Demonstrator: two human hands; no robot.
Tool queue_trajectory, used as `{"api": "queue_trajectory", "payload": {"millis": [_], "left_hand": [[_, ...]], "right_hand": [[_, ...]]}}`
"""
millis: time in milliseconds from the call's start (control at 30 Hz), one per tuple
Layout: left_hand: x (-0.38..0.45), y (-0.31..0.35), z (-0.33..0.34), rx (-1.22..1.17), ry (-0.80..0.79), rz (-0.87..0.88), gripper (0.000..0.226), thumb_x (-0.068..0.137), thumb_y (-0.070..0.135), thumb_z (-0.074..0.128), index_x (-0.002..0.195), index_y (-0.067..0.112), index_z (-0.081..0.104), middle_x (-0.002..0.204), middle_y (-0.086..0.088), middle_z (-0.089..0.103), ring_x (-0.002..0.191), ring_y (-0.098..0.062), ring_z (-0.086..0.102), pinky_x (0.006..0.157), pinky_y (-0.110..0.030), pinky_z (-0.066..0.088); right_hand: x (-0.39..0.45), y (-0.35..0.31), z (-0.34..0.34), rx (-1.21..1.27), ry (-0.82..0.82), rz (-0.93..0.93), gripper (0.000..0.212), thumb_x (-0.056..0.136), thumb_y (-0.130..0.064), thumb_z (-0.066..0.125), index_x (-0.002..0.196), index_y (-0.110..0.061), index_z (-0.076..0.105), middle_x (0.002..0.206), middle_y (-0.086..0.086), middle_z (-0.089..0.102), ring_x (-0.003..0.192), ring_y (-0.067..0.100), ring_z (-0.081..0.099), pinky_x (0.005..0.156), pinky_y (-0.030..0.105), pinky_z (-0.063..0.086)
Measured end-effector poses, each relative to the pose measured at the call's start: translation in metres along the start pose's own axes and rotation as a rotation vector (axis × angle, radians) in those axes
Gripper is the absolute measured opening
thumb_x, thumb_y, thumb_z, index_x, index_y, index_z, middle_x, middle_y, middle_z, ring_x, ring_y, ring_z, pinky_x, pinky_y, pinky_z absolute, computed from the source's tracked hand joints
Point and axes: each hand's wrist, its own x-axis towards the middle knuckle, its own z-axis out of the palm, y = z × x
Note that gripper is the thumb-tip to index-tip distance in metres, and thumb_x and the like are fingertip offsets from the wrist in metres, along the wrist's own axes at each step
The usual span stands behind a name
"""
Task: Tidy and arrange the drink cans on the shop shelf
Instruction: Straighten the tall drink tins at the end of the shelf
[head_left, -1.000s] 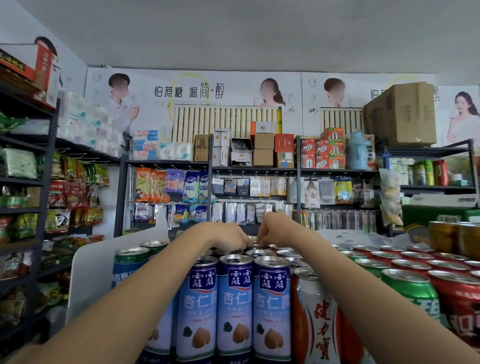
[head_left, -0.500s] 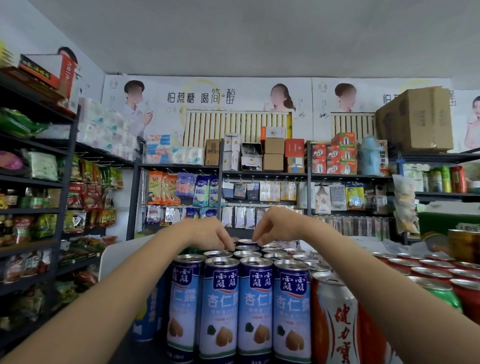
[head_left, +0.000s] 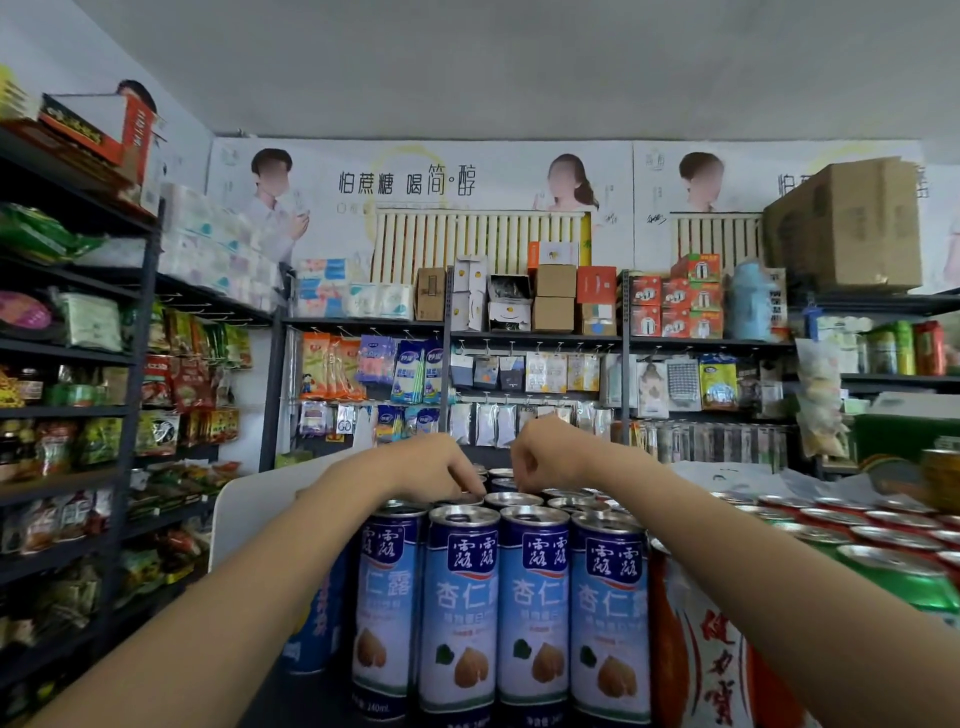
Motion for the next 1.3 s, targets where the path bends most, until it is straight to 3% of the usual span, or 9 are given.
{"api": "queue_trajectory", "payload": {"millis": [133, 333, 400, 600, 700, 867, 1000, 1167, 1300], "left_hand": [[0.004, -0.002, 0.001, -0.007, 0.016, -0.016, 0.039, 0.089, -0.005, 0.042, 0.113, 0.015, 0.067, 0.123, 0.002, 0.061, 0.105, -0.014, 0.057, 0.079, -0.017, 0.045], [0.01, -0.001, 0.0, 0.055, -0.011, -0.014, 0.048, 0.083, -0.008, 0.039, 0.108, 0.019, 0.069, 0.121, 0.001, 0.063, 0.073, -0.009, 0.053, 0.062, -0.018, 0.042], [0.01, -0.003, -0.001, 0.05, -0.006, -0.008, 0.048, 0.083, -0.008, 0.039, 0.108, 0.019, 0.07, 0.122, 0.0, 0.063, 0.079, -0.016, 0.058, 0.066, -0.023, 0.045], [0.006, -0.003, 0.0, 0.001, -0.003, -0.001, 0.037, 0.087, -0.004, 0.049, 0.111, 0.017, 0.068, 0.115, 0.003, 0.066, 0.097, -0.011, 0.058, 0.077, -0.018, 0.042], [0.002, -0.009, -0.002, -0.125, 0.014, 0.001, 0.03, 0.086, -0.002, 0.055, 0.105, 0.015, 0.07, 0.105, 0.003, 0.068, 0.093, -0.009, 0.059, 0.081, -0.02, 0.045], [-0.012, -0.009, -0.01, -0.163, 0.043, 0.007, 0.016, 0.084, 0.007, 0.063, 0.097, 0.013, 0.069, 0.088, 0.012, 0.062, 0.088, -0.007, 0.058, 0.082, -0.021, 0.043], [-0.018, -0.005, -0.012, -0.071, 0.005, 0.016, 0.015, 0.085, 0.01, 0.062, 0.096, 0.015, 0.071, 0.085, 0.014, 0.062, 0.081, 0.0, 0.056, 0.08, -0.018, 0.042], [-0.019, -0.002, -0.012, -0.033, 0.0, 0.015, 0.018, 0.086, 0.01, 0.06, 0.101, 0.012, 0.071, 0.092, 0.006, 0.064, 0.085, -0.005, 0.057, 0.08, -0.017, 0.044], [-0.018, 0.001, -0.012, -0.018, 0.034, 0.035, 0.016, 0.085, 0.015, 0.063, 0.099, 0.013, 0.072, 0.095, 0.004, 0.068, 0.088, -0.008, 0.059, 0.082, -0.021, 0.047]], "right_hand": [[0.006, 0.001, 0.002, -0.05, 0.011, 0.021, 0.018, 0.083, 0.002, 0.054, 0.089, 0.0, 0.071, 0.095, 0.011, 0.071, 0.076, 0.011, 0.053, 0.065, 0.021, 0.041], [0.016, -0.001, 0.005, -0.126, -0.032, 0.046, 0.016, 0.082, 0.0, 0.058, 0.092, 0.005, 0.07, 0.098, 0.017, 0.069, 0.094, 0.028, 0.062, 0.084, 0.036, 0.051], [0.019, -0.002, 0.005, -0.134, -0.031, 0.046, 0.018, 0.084, 0.0, 0.055, 0.094, 0.006, 0.069, 0.1, 0.019, 0.067, 0.096, 0.03, 0.061, 0.086, 0.039, 0.051], [0.007, -0.003, -0.002, -0.015, -0.009, 0.055, 0.015, 0.082, -0.009, 0.066, 0.093, -0.001, 0.072, 0.098, 0.011, 0.071, 0.092, 0.019, 0.064, 0.079, 0.025, 0.048], [-0.01, -0.006, -0.011, 0.144, 0.011, 0.039, 0.017, 0.083, -0.02, 0.067, 0.089, -0.005, 0.073, 0.084, 0.001, 0.071, 0.067, -0.001, 0.057, 0.072, 0.021, 0.046], [-0.036, -0.018, -0.032, 0.321, -0.207, 0.035, 0.018, 0.08, -0.034, 0.069, 0.077, -0.016, 0.071, 0.055, -0.025, 0.061, 0.068, -0.004, 0.049, 0.074, 0.019, 0.038], [-0.04, -0.027, -0.037, 0.288, -0.256, 0.065, 0.015, 0.076, -0.029, 0.074, 0.079, -0.014, 0.072, 0.075, -0.012, 0.066, 0.076, 0.004, 0.056, 0.088, 0.028, 0.041], [-0.035, -0.033, -0.04, 0.197, -0.254, 0.052, 0.018, 0.077, -0.014, 0.073, 0.093, -0.006, 0.073, 0.075, -0.01, 0.066, 0.077, 0.001, 0.059, 0.094, 0.028, 0.043], [-0.037, -0.029, -0.036, 0.2, -0.221, 0.058, 0.014, 0.079, -0.012, 0.071, 0.092, -0.006, 0.072, 0.074, -0.013, 0.065, 0.074, -0.001, 0.058, 0.086, 0.023, 0.043]]}}
